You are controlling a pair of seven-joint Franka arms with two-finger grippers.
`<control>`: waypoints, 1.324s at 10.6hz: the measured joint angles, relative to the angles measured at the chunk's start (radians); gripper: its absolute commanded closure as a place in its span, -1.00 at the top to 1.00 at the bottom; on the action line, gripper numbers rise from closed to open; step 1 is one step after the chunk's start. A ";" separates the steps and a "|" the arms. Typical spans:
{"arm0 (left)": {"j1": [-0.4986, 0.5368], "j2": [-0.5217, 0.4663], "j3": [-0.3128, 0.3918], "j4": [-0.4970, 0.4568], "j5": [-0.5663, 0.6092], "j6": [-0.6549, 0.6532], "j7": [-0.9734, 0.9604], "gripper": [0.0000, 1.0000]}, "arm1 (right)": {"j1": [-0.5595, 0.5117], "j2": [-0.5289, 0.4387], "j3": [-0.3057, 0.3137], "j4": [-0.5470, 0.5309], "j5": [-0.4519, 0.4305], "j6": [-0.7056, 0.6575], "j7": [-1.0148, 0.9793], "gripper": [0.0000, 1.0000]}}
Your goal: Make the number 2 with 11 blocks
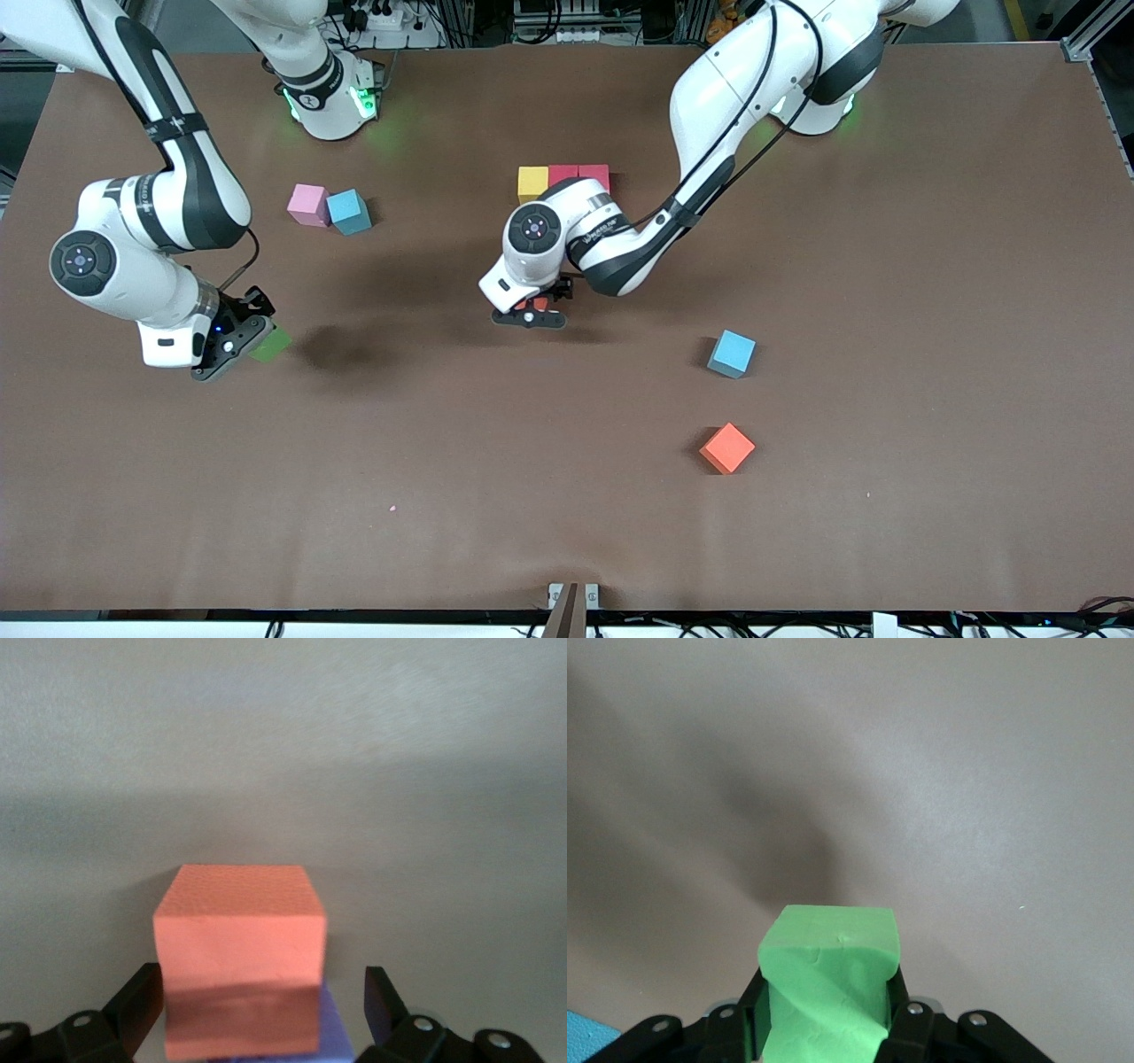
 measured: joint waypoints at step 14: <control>0.415 -0.205 0.017 0.008 0.000 -0.319 -0.001 1.00 | 0.405 -0.002 0.004 0.095 0.001 0.011 0.150 -0.34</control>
